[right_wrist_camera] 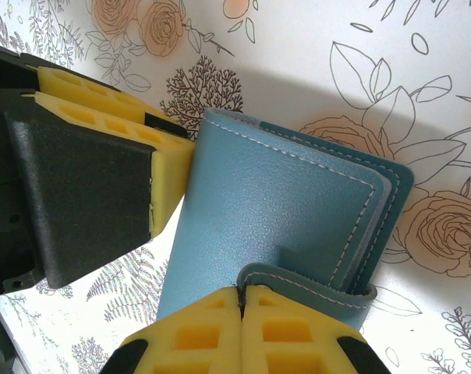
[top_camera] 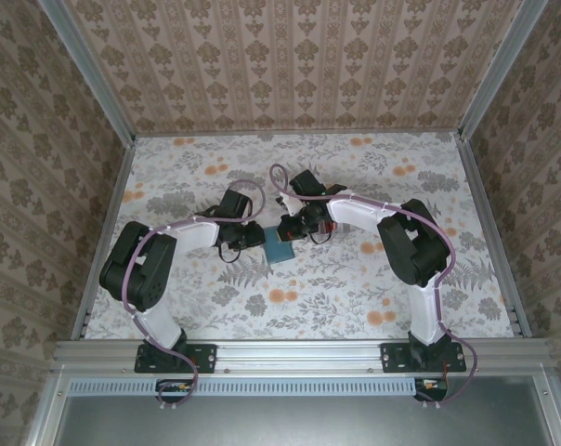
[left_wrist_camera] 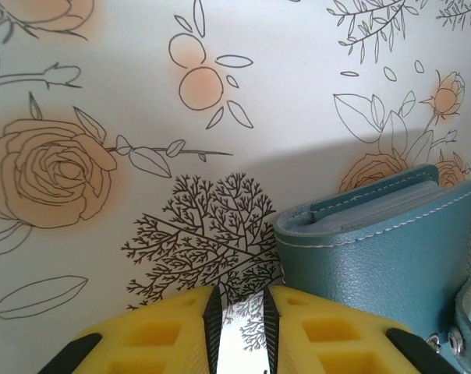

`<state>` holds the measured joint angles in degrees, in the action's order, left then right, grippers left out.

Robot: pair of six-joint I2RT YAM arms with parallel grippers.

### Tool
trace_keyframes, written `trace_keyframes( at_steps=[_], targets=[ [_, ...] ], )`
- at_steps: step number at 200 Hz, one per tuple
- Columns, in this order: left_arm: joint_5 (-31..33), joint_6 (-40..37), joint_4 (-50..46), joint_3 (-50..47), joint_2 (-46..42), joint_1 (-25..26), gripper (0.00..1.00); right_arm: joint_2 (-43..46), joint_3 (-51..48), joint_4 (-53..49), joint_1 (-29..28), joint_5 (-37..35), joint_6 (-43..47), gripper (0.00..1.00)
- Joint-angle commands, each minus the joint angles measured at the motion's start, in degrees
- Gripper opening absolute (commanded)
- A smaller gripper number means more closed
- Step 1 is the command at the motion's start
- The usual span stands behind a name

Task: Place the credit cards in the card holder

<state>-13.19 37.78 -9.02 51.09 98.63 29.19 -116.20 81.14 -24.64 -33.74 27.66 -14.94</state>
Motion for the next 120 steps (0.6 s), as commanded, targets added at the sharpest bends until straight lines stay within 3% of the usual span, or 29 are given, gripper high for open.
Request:
trace_keyframes(
  at_steps=[1, 120],
  targets=[
    [0.19, 0.40, -1.26, 0.77, 2.16, 0.52, 0.26, 0.56, -0.33, -2.27, 0.03, 0.67, 1.28, 0.03],
    [0.32, 0.36, -1.79, 1.42, 2.27, 0.60, 0.26, -2.01, 1.37, -1.91, -1.07, 0.92, 0.85, 0.03]
  ],
)
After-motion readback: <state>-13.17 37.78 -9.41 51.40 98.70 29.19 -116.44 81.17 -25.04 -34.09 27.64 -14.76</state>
